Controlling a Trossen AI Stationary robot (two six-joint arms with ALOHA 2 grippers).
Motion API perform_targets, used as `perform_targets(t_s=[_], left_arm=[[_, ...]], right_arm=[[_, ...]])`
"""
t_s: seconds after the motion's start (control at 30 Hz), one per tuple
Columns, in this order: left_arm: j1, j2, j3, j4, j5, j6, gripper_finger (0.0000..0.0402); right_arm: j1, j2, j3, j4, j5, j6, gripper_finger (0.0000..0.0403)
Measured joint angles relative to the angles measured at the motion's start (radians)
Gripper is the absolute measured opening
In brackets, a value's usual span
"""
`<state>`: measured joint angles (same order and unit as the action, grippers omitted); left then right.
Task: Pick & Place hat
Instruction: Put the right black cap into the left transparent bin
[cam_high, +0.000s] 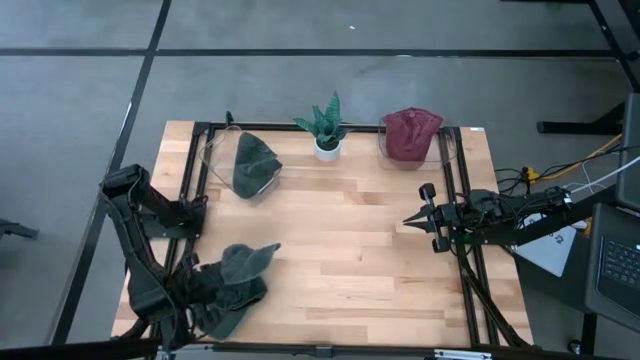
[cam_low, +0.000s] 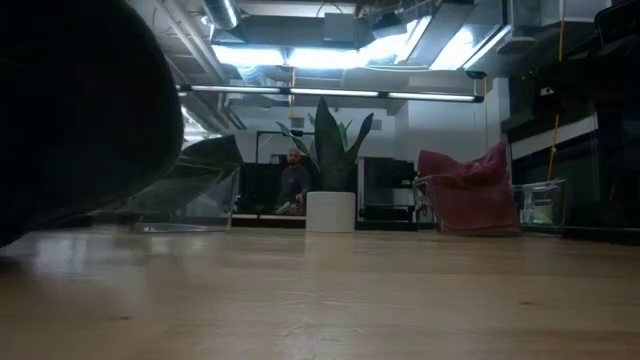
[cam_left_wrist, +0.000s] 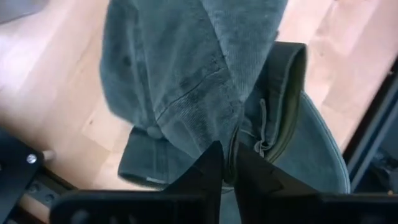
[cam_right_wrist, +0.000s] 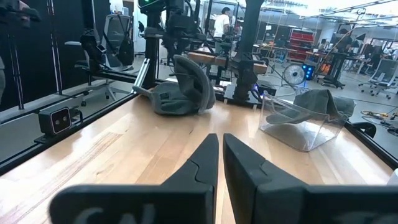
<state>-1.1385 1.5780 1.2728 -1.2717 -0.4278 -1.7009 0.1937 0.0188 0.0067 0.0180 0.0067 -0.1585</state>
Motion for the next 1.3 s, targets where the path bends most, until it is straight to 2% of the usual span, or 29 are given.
perform_targets(t_s=[0.2,0.33,0.7,0.83,1.07,1.3], left_arm=[[0.0,0.004,-0.007,0.061,-0.052,0.022,0.0043],[-0.001,0.019,-0.007,0.093,-0.046,0.081,0.0062],[-0.001,0.031,-0.008,0.152,0.003,0.172,0.0178],[-0.001,0.031,-0.008,0.155,0.003,0.181,0.0207],[-0.001,0.031,-0.008,0.154,-0.003,0.226,0.0218],[-0.002,0.031,-0.008,0.154,0.015,0.342,0.0219]], right_arm=[[0.0,0.0,0.0,0.0,0.0,0.0,0.0026],[0.0,0.0,0.0,0.0,0.0,0.0,0.0026],[0.0,0.0,0.0,0.0,0.0,0.0,0.0026],[0.0,0.0,0.0,0.0,0.0,0.0,0.0026],[0.0,0.0,0.0,0.0,0.0,0.0,0.0026],[0.0,0.0,0.0,0.0,0.0,0.0,0.0026]])
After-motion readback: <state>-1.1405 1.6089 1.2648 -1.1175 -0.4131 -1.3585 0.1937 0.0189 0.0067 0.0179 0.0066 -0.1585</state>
